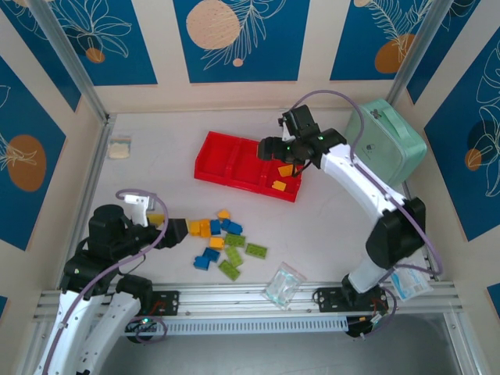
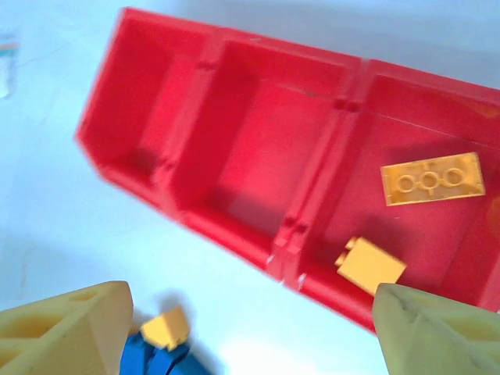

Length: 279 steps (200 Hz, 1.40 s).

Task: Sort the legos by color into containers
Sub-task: Pick up the lego from the bottom-center of the table.

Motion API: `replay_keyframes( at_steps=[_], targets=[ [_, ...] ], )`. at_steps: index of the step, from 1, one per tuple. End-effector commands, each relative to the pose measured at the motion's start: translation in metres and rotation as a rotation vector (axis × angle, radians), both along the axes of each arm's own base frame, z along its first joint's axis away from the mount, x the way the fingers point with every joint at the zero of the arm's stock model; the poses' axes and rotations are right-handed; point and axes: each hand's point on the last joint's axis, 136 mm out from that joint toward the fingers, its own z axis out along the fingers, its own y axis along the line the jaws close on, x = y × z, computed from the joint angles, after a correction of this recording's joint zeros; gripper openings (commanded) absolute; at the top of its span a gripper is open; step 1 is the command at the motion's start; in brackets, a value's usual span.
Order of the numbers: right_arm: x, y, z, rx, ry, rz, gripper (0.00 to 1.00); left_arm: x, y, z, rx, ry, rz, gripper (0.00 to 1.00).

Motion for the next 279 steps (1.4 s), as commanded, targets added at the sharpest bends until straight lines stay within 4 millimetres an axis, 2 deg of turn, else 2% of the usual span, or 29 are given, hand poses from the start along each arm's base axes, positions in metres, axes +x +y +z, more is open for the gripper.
replay_keyframes(
  at_steps=[1, 17, 31, 52, 72, 100, 111, 153, 168, 191, 225, 252, 279],
  targets=[
    [-0.051, 0.022, 0.021, -0.031, -0.091, 0.279, 0.81, -0.002, -0.005, -0.002, -0.012, 0.014, -0.031, 0.99],
    [-0.087, 0.038, 0.025, -0.088, -0.204, 0.494, 0.82, -0.005, -0.012, 0.001, -0.022, 0.024, -0.078, 0.99],
    [-0.114, 0.043, 0.016, -0.166, -0.294, 0.646, 0.83, -0.007, -0.015, 0.0, -0.023, 0.047, -0.098, 0.99],
    [-0.161, 0.046, -0.016, -0.25, -0.425, 0.906, 0.84, -0.008, -0.013, 0.002, -0.02, 0.046, -0.095, 0.99],
    [-0.196, 0.042, -0.052, -0.3, -0.472, 1.048, 0.92, -0.01, -0.01, 0.006, -0.019, 0.018, -0.078, 0.99],
    [-0.194, 0.032, -0.084, -0.339, -0.403, 0.993, 0.93, -0.011, -0.007, 0.008, -0.013, 0.0, -0.059, 0.99],
    [-0.194, 0.031, -0.098, -0.372, -0.389, 0.994, 0.98, -0.012, -0.007, 0.008, -0.015, -0.003, -0.059, 0.99],
    [-0.21, 0.041, -0.14, -0.425, -0.342, 1.106, 0.96, -0.014, -0.008, 0.011, -0.026, -0.023, -0.067, 0.99],
    [-0.207, 0.048, -0.151, -0.449, -0.347, 1.102, 0.95, -0.015, -0.009, 0.011, -0.029, -0.023, -0.074, 0.99],
    [-0.212, 0.059, -0.167, -0.441, -0.342, 1.144, 0.95, -0.014, -0.009, 0.01, -0.027, -0.023, -0.072, 0.99],
    [-0.209, 0.057, -0.198, -0.52, -0.245, 1.173, 0.92, -0.013, -0.007, 0.009, -0.021, -0.03, -0.065, 0.99],
    [-0.206, 0.058, -0.214, -0.559, -0.227, 1.194, 0.9, -0.013, -0.008, 0.01, -0.027, -0.042, -0.069, 1.0],
    [-0.202, 0.056, -0.217, -0.554, -0.187, 1.197, 0.81, -0.013, -0.008, 0.01, -0.027, -0.04, -0.07, 0.99]
  ],
)
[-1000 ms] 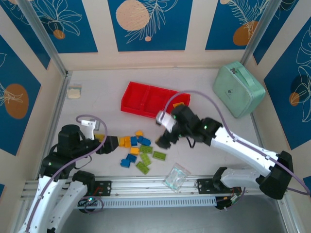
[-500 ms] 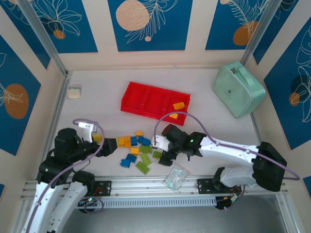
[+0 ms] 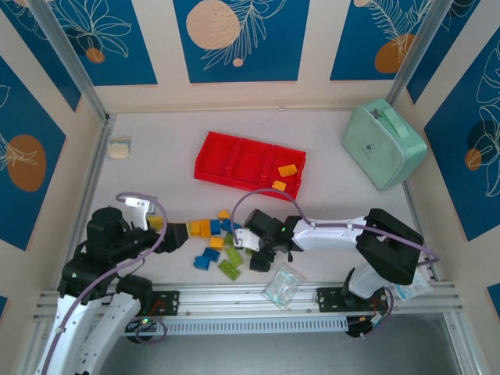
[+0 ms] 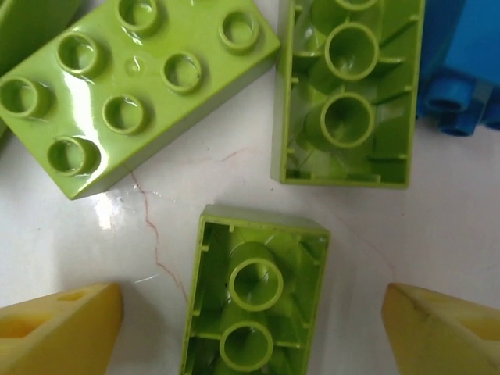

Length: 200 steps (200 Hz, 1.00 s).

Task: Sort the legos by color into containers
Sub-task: Pick up the lego from the bottom-center of the table, then place the lego in the container.

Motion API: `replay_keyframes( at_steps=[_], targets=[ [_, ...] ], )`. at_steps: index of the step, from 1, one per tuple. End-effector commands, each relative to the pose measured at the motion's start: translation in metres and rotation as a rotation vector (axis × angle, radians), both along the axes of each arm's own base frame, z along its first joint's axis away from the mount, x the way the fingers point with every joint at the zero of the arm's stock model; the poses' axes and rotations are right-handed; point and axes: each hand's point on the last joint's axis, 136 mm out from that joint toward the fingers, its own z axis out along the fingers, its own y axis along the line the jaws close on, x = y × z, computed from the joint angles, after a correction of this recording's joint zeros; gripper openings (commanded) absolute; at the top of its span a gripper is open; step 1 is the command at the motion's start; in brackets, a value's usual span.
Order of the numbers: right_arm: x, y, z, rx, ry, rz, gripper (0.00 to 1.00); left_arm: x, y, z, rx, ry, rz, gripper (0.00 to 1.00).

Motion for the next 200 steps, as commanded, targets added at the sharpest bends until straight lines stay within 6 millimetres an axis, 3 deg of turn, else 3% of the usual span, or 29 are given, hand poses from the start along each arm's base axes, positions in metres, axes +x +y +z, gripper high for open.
replay_keyframes(
  at_steps=[1, 47, 72, 87, 105, 124, 146, 171, 184, 200],
  targets=[
    [0.011, 0.001, -0.005, -0.021, -0.012, -0.004, 0.8, 0.0, -0.002, 0.005, -0.003, -0.029, -0.014, 0.99],
    [0.01, -0.007, -0.007, -0.057, -0.007, 0.015, 0.59, 0.001, -0.001, 0.004, -0.001, -0.029, -0.004, 0.99],
    [0.007, -0.003, 0.001, -0.02, -0.008, 0.032, 0.55, 0.0, -0.003, 0.005, -0.009, -0.031, -0.018, 1.0],
    [0.01, -0.002, 0.006, -0.012, -0.024, 0.024, 0.46, 0.0, -0.003, 0.004, -0.011, -0.03, -0.02, 0.99],
    [0.015, -0.001, 0.02, -0.009, -0.05, 0.014, 0.35, 0.0, -0.004, 0.004, -0.011, -0.029, -0.021, 0.98],
    [0.024, 0.008, 0.055, 0.064, -0.071, -0.021, 0.2, 0.0, -0.004, 0.004, -0.011, -0.029, -0.021, 0.97],
    [0.053, 0.02, 0.121, 0.269, -0.056, -0.168, 0.16, 0.0, -0.004, 0.005, -0.012, -0.034, -0.022, 0.94],
    [0.104, 0.021, 0.186, 0.476, -0.08, -0.366, 0.12, -0.001, -0.002, 0.005, -0.012, -0.041, -0.016, 0.94],
    [0.139, 0.014, 0.205, 0.524, -0.065, -0.542, 0.0, -0.002, -0.003, 0.007, -0.014, -0.047, -0.019, 0.94],
    [0.186, -0.003, 0.208, 0.506, 0.016, -0.849, 0.0, -0.002, -0.002, 0.007, -0.016, -0.051, -0.018, 0.94]
  ],
)
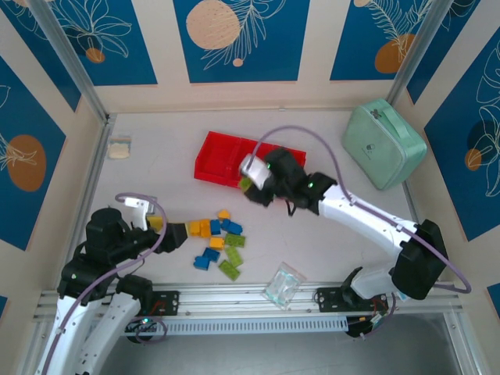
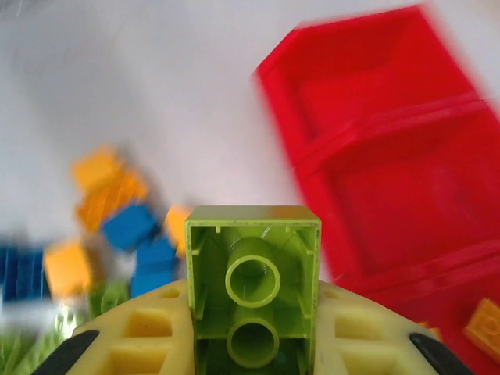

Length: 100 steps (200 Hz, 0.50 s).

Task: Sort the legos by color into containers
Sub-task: Place the lego in the container.

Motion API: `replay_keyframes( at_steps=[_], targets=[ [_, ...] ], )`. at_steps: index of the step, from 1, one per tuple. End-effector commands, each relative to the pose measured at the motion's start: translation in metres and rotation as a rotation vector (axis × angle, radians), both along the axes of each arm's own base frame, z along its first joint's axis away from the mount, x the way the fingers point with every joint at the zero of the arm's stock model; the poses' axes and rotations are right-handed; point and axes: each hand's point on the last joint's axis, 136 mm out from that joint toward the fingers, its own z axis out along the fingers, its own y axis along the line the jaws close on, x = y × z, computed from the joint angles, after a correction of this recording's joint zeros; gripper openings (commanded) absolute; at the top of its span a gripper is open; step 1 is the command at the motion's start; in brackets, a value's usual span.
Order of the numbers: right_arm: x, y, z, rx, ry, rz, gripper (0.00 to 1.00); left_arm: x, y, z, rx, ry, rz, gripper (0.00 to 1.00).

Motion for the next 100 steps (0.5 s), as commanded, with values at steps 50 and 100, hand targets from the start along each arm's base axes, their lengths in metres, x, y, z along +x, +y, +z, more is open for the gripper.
replay_keyframes(
  at_steps=[50, 100],
  targets=[
    [0.112, -0.003, -0.042, 0.123, 0.546, -0.596, 0.0, -0.003, -0.004, 0.005, -0.018, -0.037, -0.029, 0.94],
    [0.143, -0.003, -0.088, 0.162, 0.648, -0.681, 0.0, -0.003, -0.006, 0.006, -0.023, -0.038, -0.038, 0.95]
  ],
)
